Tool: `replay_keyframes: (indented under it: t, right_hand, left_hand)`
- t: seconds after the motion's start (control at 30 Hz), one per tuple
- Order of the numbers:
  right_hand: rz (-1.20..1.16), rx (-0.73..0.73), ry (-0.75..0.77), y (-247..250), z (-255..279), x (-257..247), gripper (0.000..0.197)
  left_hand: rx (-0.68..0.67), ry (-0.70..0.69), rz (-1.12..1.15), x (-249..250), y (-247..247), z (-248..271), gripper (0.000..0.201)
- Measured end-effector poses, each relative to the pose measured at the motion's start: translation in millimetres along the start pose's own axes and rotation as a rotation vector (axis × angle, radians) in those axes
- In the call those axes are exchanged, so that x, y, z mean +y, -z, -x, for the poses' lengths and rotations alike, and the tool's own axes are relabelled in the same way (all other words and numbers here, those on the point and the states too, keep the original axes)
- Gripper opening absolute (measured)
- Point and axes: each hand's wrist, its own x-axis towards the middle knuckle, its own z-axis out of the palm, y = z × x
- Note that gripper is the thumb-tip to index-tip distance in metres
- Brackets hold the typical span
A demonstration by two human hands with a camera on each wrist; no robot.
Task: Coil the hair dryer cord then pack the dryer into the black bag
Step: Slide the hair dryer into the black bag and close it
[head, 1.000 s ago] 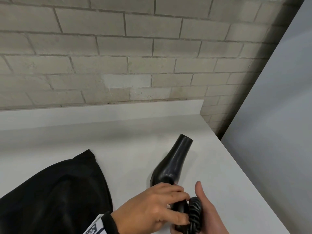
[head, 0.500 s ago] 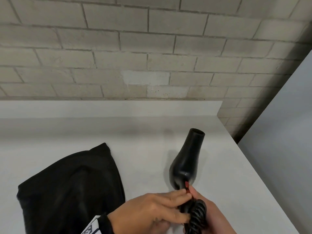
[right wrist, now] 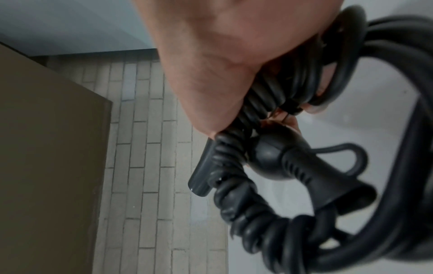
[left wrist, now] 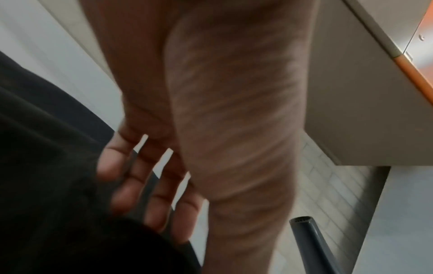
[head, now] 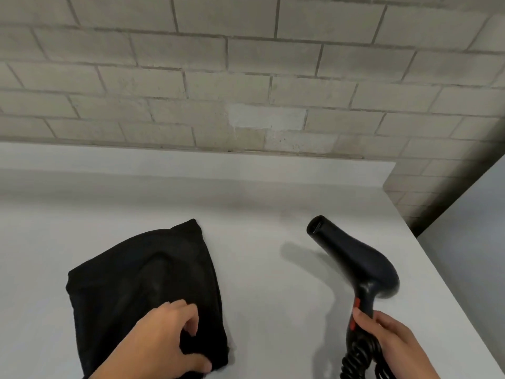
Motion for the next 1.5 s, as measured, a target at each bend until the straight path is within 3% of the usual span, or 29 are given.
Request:
replay_keyframes:
  t: [0.1, 0.2, 0.6, 0.67, 0.97, 1.23, 1.5]
  right_hand:
    - [0.007, 0.042, -0.017, -0.9, 6.4, 4.3, 0.035]
    - [0.046, 0.088, 0.001, -4.7, 11.9, 11.7, 0.037]
    - [0.287, 0.127, 0.139, -17.6, 40.8, 11.0, 0.016]
    - [0.372, 0.156, 0.146, -18.8, 44.6, 13.0, 0.018]
    - [0.788, 0.336, 0.235, -25.0, 61.3, 2.0, 0.029]
    - [1.072, 0.257, 0.45, -39.9, 62.5, -8.8, 0.036]
    - [1.278, 0.205, 0.659, -57.3, 59.7, -11.8, 0.031]
  left_hand:
    - [-0.122, -0.034, -0.067, -16.9, -13.0, 6.6, 0.036]
    - [-0.153, -0.123, -0.034, -24.3, -25.9, 5.9, 0.027]
    - [0.166, -0.314, 0.201, 27.5, -33.3, -70.3, 0.009]
    - [0.209, -0.3, 0.237, 43.2, -23.6, -81.6, 0.003]
    - [0.417, -0.143, 0.403, 85.9, 14.6, -113.4, 0.01]
    - [0.378, -0.188, 0.44, 110.7, 11.0, -111.7, 0.014]
    - [0.473, -0.249, 0.443, 120.2, 21.6, -113.3, 0.013]
